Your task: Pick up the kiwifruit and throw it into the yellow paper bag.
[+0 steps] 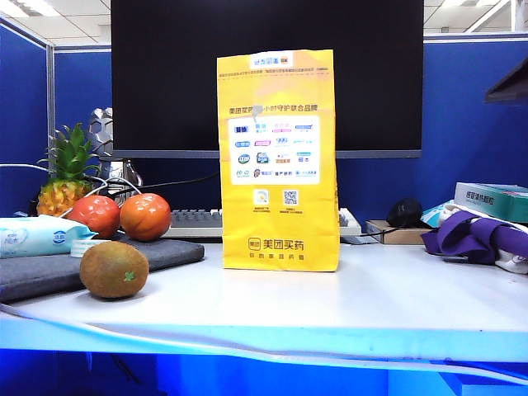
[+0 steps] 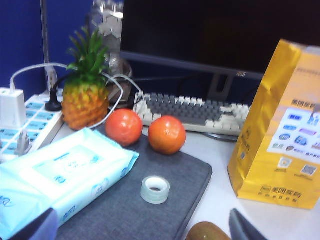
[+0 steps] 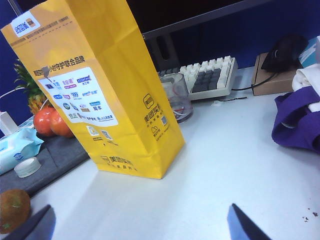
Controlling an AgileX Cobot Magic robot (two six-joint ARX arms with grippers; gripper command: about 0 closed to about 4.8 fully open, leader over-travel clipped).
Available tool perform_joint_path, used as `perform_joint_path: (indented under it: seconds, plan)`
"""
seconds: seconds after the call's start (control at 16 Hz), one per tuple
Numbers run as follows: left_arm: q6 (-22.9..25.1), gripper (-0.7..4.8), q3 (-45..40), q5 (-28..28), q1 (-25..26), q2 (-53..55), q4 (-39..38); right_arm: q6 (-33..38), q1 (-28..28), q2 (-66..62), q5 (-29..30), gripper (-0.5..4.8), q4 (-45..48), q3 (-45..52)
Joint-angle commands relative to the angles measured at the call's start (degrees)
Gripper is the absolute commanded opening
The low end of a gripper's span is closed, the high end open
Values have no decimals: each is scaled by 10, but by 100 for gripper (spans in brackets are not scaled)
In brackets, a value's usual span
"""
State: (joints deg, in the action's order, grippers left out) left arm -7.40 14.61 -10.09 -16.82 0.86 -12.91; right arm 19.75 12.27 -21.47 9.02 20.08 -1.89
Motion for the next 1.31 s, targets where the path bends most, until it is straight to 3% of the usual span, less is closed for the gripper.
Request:
perform_joint_path:
  seconds: [0.06, 0.25, 0.38, 0.56, 0.75, 0.94, 1.13, 1.31]
  plan:
    - [-1, 479, 3, -2, 1, 0, 1, 1, 0, 1, -1, 479, 12, -2]
    - [-2, 479, 3, 30, 1, 0, 2, 2, 0, 1, -1, 479, 12, -2]
    - [-26, 479, 4, 125, 1, 18, 13, 2, 1, 0, 41, 479, 24, -11]
    - [-35, 479, 30, 142, 1, 92, 8, 1, 1, 0, 66, 479, 29, -49]
    - [11, 479, 93, 134, 1, 184, -10, -16, 1, -18, 67, 479, 20, -97]
    - [69, 479, 175, 129, 1, 301, -52, -18, 1, -108, 140, 479, 9, -178]
    - [102, 479, 232, 150, 1, 389, -112, -23, 1, -205, 214, 479, -65, -257]
    - [115, 479, 282, 209, 1, 498, -142, -26, 0, -327, 327, 479, -118, -326]
